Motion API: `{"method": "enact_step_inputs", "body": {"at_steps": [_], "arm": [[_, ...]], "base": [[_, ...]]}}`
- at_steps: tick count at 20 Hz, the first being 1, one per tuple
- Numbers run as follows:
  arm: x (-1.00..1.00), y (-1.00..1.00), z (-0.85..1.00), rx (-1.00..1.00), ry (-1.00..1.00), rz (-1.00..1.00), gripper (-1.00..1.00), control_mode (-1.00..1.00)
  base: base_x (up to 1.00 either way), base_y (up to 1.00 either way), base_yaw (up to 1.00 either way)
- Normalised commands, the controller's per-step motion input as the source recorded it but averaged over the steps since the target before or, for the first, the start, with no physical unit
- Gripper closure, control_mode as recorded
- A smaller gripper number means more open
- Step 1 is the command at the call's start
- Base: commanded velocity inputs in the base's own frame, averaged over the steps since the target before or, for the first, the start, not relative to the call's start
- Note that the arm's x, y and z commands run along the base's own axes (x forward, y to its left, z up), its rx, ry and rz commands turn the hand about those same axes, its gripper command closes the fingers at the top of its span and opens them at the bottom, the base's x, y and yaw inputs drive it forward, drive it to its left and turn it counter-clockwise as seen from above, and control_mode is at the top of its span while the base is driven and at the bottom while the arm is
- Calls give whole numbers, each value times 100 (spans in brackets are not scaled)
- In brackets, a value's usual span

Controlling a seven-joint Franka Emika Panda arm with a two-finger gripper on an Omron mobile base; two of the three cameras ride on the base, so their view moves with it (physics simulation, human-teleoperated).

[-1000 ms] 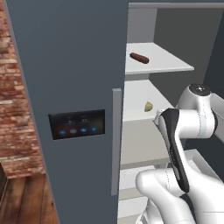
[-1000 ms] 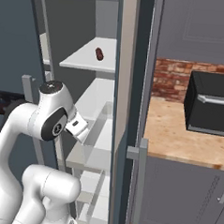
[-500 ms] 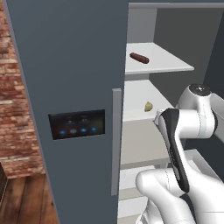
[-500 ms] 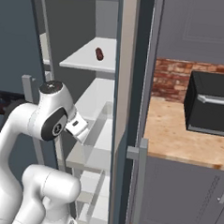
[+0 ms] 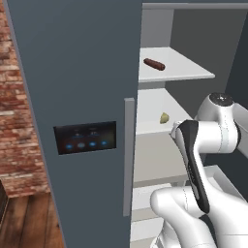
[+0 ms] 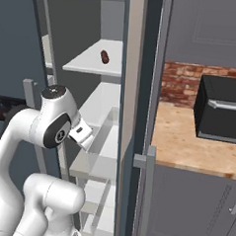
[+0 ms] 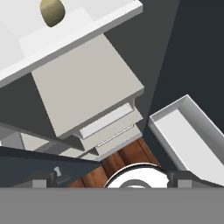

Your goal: Retrieve the sausage and cheese from the fridge and place them on the cutting board on the counter.

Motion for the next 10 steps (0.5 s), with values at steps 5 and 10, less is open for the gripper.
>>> {"method": "enact_step_inputs", "body": {"at_steps": [5, 10], "arm": [[0, 0, -5, 0, -1, 0, -100, -100], [0, 11, -3, -5, -23, 3, -100, -100]], "base": [[0, 0, 0], [0, 0, 0]]}}
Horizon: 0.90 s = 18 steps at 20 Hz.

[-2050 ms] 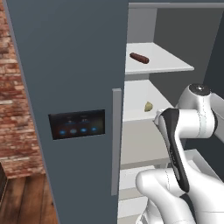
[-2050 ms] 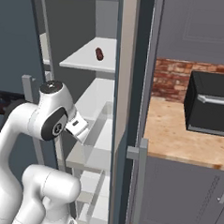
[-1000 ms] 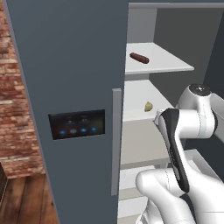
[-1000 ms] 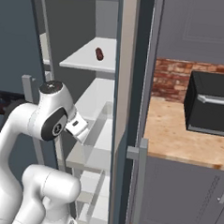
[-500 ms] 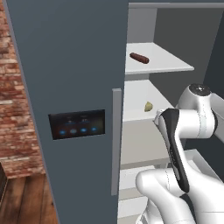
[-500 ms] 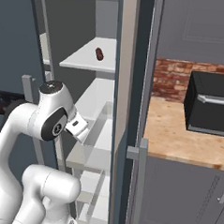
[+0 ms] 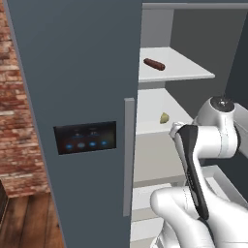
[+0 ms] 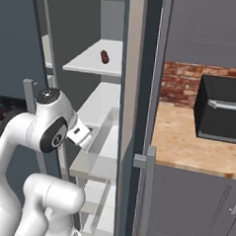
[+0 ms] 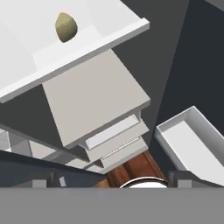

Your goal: Retrieve the sausage and cheese from the fridge and place them on the cutting board on the counter.

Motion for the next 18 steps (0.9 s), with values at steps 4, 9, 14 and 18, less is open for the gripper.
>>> {"method": "enact_step_inputs", "body": {"at_steps": [4, 9, 14, 18], "arm": [[12, 1, 5, -4, -17, 13, -100, -100], [21, 1, 17, -6, -9, 14, -100, -100], [45, 0, 35, -4, 0, 11, -100, -100], [54, 0, 32, -4, 1, 7, -100, -100]], "base": [[0, 0, 0], [0, 0, 0], [0, 0, 0], [0, 0, 0]]}}
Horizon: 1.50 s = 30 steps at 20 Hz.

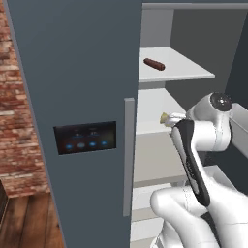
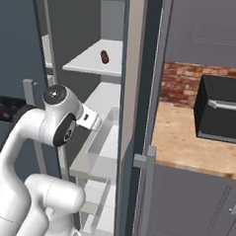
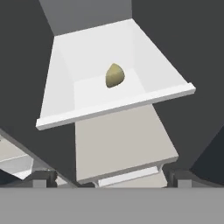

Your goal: Retrieve the sausage and cheese from the fridge and place them on the cutting board on the counter.

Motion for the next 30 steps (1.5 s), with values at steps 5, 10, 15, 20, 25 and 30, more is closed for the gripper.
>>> {"method": "enact_step_inputs", "body": {"at_steps": [5, 10, 15, 20, 25, 30], "arm": [[60, 0, 2, -9, 0, 2, -100, -100], [39, 0, -32, -14, 0, 0, -100, -100], [15, 0, -33, -13, 0, 3, -100, -100], [13, 0, -11, -5, 0, 4, -100, -100], [7, 0, -1, -2, 0, 2, -100, -100], [10, 0, -2, -1, 0, 0, -100, -100]], "base": [[0, 0, 0], [0, 0, 0], [0, 0, 0], [0, 0, 0], [0, 0, 0], [0, 0, 0]]}}
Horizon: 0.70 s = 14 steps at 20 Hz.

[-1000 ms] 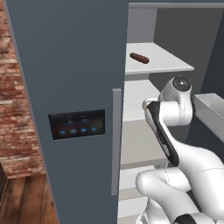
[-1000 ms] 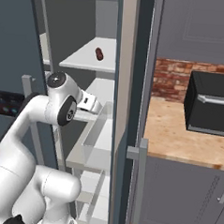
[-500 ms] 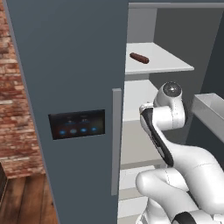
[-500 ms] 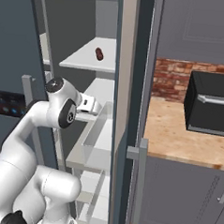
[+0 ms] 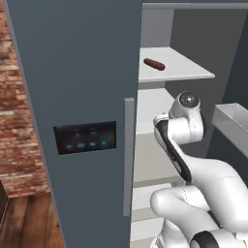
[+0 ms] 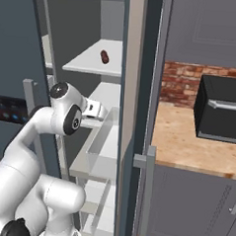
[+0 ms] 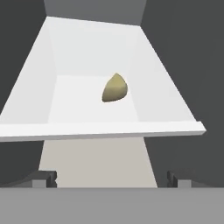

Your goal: Retrieve the sausage and cheese from the fridge and place them on the cutting board on the counter.

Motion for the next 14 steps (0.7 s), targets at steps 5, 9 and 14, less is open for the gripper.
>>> {"method": "enact_step_inputs", "body": {"at_steps": [5, 9, 14], "arm": [[35, 0, -3, 0, -1, 0, -100, -100], [53, 0, 0, 0, -2, 0, -100, -100], [21, -7, 0, 0, 0, 0, -100, -100]], "base": [[0, 0, 0], [0, 0, 0], [0, 0, 0]]}}
